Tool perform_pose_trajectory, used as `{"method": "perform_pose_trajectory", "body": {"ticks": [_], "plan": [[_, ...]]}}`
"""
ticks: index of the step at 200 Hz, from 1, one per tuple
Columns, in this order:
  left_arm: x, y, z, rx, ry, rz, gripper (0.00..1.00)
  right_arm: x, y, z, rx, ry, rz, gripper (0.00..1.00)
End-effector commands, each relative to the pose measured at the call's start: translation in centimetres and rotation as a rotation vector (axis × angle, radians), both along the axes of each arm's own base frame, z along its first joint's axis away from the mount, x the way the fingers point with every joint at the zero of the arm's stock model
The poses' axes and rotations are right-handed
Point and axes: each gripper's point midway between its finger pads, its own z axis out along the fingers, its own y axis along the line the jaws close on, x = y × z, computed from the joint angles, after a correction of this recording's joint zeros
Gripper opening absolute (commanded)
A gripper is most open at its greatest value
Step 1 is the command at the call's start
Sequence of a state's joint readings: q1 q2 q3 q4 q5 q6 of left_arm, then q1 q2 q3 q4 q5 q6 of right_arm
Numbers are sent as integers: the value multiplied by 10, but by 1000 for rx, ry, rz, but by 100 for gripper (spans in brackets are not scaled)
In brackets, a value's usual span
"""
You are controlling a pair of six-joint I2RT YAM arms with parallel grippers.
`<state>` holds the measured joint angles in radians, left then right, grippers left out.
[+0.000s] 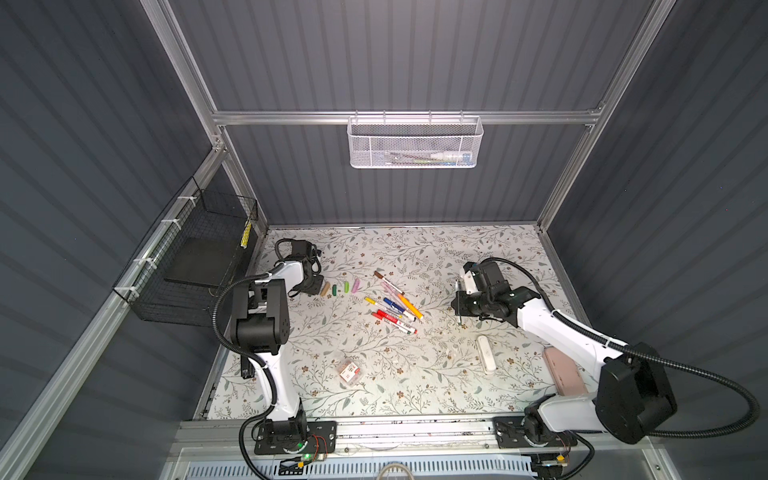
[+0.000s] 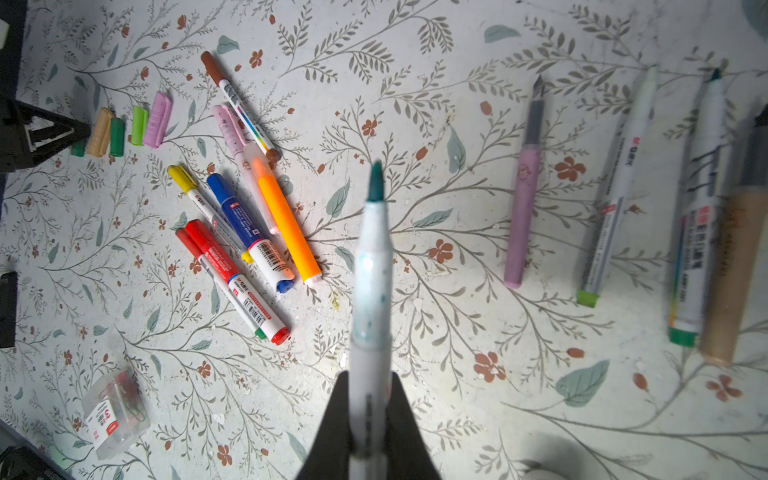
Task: Open the pen caps
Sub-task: 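Carry the green cap to the caps row while the right carries the marker away, then drop the green cap with the left gripper while the right sets the marker down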
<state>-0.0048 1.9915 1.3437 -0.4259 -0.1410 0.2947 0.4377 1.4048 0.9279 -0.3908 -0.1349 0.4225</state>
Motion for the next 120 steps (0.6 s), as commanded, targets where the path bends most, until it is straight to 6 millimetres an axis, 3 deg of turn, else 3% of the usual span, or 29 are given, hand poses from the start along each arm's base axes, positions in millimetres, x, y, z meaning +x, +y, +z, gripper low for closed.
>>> {"method": "perform_pose_trajectory", "body": {"ticks": [1,37,67,83,120], "plan": [[-6,-4,21,-33,-24,13,44,14,-3,-8,-32,18,9,0],[-11,-12,70,-78,-136,1,54,37,-15,-31,-144,75,11,0],[-24,-33,114,-201,-270,-42,83,59,-18,-46,-213,115,25,0],[-34,-45,136,-270,-337,-83,91,69,-21,-54,-250,141,21,0],[-57,-66,174,-363,-436,-176,100,87,-22,-73,-291,185,17,0]]}}
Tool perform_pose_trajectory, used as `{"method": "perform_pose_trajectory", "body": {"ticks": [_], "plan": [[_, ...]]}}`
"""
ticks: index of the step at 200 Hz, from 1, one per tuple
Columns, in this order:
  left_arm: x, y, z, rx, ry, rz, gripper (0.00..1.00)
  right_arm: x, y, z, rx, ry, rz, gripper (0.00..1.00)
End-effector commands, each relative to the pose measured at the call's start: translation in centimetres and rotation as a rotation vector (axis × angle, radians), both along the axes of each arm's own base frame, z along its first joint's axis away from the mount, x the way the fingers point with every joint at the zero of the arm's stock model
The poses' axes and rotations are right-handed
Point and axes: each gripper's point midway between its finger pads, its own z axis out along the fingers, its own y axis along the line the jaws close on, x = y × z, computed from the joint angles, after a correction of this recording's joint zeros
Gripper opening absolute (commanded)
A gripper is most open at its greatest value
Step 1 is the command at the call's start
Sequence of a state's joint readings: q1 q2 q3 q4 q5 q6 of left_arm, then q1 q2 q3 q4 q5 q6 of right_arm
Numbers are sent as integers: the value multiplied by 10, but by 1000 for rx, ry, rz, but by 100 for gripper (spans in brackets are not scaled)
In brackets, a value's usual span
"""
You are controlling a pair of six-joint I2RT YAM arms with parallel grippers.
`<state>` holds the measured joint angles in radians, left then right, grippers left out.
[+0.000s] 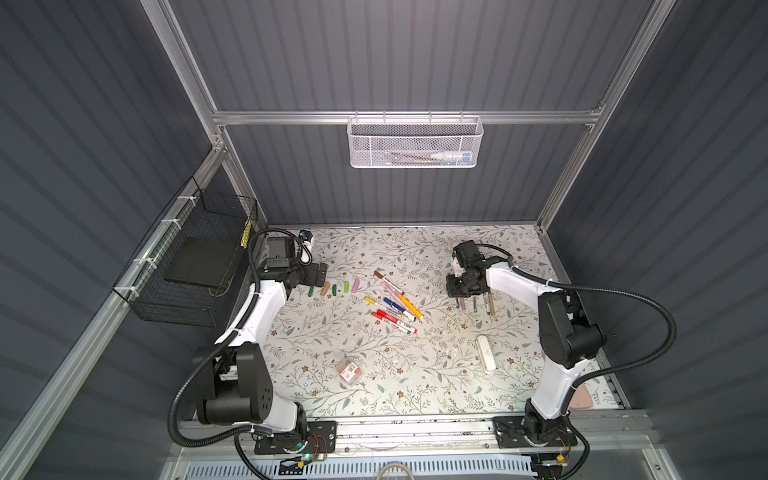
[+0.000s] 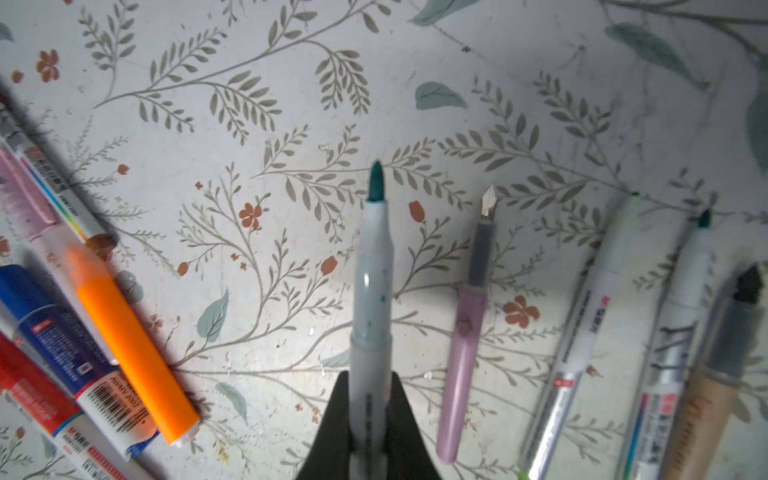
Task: Open the pen caps
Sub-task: 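Drop the green cap with the left gripper while the right sets the marker down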
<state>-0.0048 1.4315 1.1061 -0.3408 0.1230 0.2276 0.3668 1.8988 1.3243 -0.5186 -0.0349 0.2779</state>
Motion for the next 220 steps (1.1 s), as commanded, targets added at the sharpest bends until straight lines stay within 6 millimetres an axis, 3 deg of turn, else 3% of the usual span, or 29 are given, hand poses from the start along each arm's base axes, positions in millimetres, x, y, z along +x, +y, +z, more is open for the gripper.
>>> {"method": "perform_pose_trajectory", "body": {"ticks": [1,29,62,121,184,220], "plan": [[-12,-21,17,-91,-44,-93,100,0,-10,-12,-63,52,6,0],[-19,-25,21,-159,-49,-99,100,7,-14,-28,-94,72,-3,0],[-17,-12,22,-303,-48,-40,100,9,-18,-41,-105,92,-16,1],[-17,6,17,-319,-57,11,100,6,-25,-51,-143,110,-27,15],[-16,16,20,-334,-59,42,100,8,-24,-29,-132,77,-30,26],[-16,17,20,-339,-66,44,100,8,-19,16,-112,-1,-15,27]]}}
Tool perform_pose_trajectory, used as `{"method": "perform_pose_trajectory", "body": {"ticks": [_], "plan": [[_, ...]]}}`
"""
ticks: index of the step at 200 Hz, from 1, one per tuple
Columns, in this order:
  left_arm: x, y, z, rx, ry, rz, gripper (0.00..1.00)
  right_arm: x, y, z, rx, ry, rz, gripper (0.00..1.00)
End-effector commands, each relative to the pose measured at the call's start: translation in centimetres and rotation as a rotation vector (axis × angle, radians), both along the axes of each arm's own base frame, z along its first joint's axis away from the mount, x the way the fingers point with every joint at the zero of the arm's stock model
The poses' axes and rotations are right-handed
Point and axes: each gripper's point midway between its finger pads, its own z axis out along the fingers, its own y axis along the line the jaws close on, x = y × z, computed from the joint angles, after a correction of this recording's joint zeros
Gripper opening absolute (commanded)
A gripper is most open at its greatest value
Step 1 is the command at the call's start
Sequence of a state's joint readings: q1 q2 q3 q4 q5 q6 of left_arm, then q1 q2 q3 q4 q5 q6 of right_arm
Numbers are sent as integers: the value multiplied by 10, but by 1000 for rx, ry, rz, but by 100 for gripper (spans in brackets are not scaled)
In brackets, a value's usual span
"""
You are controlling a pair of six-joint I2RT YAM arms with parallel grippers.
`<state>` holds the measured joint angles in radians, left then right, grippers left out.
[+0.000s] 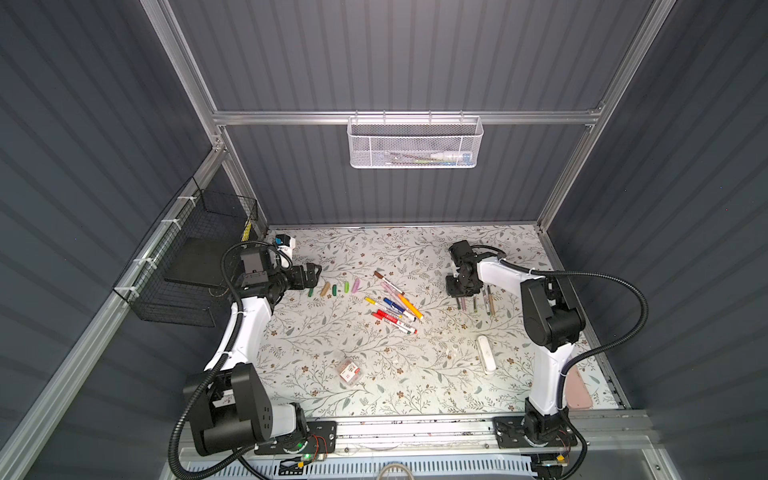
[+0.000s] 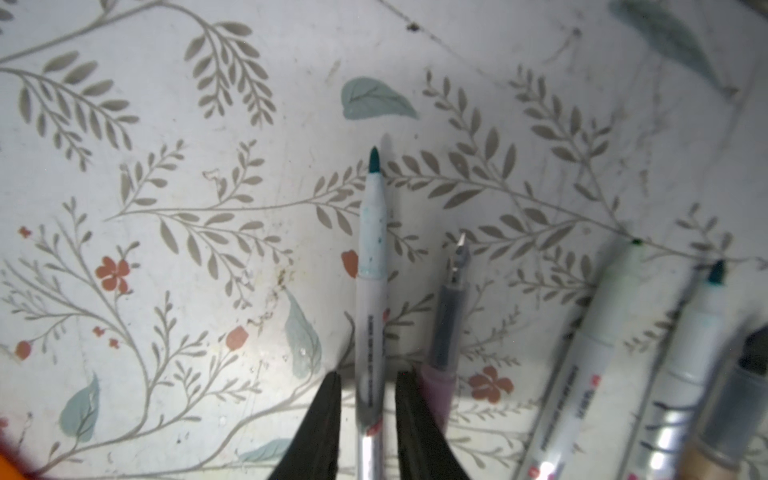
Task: Open the pen caps
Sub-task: 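Drop the green cap with the left gripper while the right sets the marker down, then lower the right gripper onto the brown-capped marker in the pile and grasp it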
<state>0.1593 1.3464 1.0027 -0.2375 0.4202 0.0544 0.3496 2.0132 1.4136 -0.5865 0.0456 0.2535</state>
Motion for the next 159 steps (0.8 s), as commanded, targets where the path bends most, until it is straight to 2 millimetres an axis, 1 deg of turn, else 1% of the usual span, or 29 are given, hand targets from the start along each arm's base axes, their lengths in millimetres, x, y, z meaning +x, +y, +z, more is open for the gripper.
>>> {"method": "perform_pose_trajectory", "body": {"ticks": [1,13,26,38,50,66,86,104,125,134,136,137,159], "plan": [[-2,0,3,-24,-11,1,100,-3,0,43,0,-61,12,27],[-2,1,5,-28,-10,3,100,-6,12,61,23,-98,42,28],[-2,1,5,-29,-14,2,100,-8,32,76,58,-133,100,31],[-1,1,5,-29,-18,2,100,-9,53,82,80,-145,153,33],[-1,2,5,-32,-16,7,100,-7,71,83,86,-144,192,34],[-2,2,7,-36,-15,7,100,-2,96,81,96,-130,244,35],[-2,3,6,-31,-25,8,100,8,132,80,95,-137,321,37],[-3,3,9,-32,-25,10,100,18,159,71,101,-123,365,38],[-4,4,11,-30,-35,13,100,29,180,61,133,-104,385,38],[-4,5,11,-31,-35,13,100,34,186,56,140,-101,388,38],[-4,5,11,-30,-36,13,100,34,186,53,137,-92,388,38],[-4,4,11,-32,-35,12,100,35,187,54,140,-98,388,38],[-4,6,13,-35,-34,19,100,39,198,38,137,-68,401,38]]}}
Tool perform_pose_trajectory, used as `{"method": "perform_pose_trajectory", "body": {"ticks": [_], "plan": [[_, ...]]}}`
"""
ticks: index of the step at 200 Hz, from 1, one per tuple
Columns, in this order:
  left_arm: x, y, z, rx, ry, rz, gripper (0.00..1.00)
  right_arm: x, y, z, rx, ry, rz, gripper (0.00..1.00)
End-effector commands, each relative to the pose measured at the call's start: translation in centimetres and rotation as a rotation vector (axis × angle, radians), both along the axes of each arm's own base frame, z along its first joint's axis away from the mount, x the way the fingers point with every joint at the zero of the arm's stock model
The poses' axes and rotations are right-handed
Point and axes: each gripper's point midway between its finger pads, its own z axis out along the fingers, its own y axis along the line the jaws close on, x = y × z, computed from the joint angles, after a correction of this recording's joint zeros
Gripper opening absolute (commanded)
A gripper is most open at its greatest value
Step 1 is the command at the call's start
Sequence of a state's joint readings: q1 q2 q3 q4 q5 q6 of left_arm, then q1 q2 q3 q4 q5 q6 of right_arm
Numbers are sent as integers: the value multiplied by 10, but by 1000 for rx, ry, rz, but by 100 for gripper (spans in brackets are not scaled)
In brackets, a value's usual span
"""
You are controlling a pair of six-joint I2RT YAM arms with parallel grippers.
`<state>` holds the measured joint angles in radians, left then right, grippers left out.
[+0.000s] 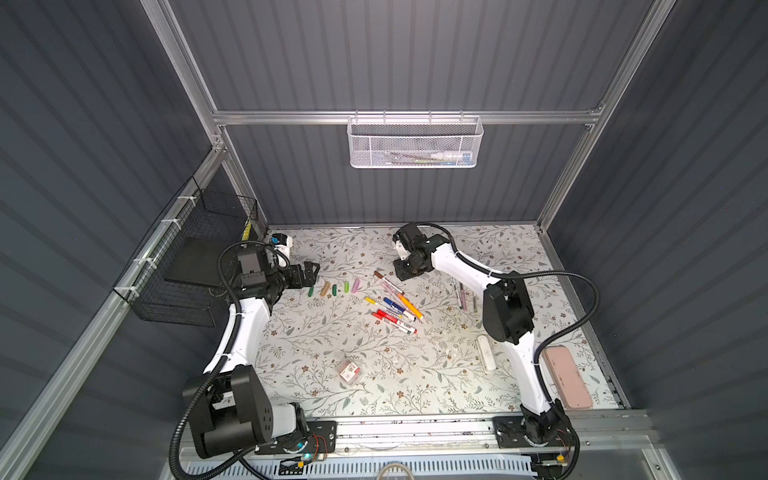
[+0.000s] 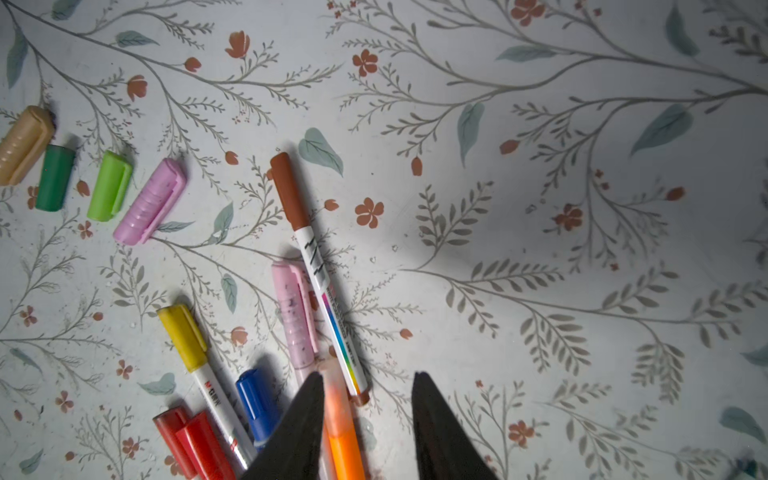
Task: Open the pen caps
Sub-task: 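Lower the right gripper onto the brown-capped marker in the pile and grasp it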
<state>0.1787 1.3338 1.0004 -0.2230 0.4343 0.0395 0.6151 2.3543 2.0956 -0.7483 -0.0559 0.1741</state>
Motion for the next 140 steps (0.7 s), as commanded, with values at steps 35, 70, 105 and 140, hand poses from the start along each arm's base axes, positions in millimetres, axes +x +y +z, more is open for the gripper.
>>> {"method": "perform_pose_trajectory", "body": {"ticks": [35,70,105,140], "plan": [[-4,3,5,-24,-15,11,100,0,19,-29,-22,75,47,37],[-4,4,4,-25,-21,11,100,3,23,-40,-31,77,52,36],[-4,4,4,-29,-17,13,100,-5,24,-53,-56,102,68,36],[-3,4,5,-40,-9,14,100,-8,16,-70,-124,116,67,33]]}}
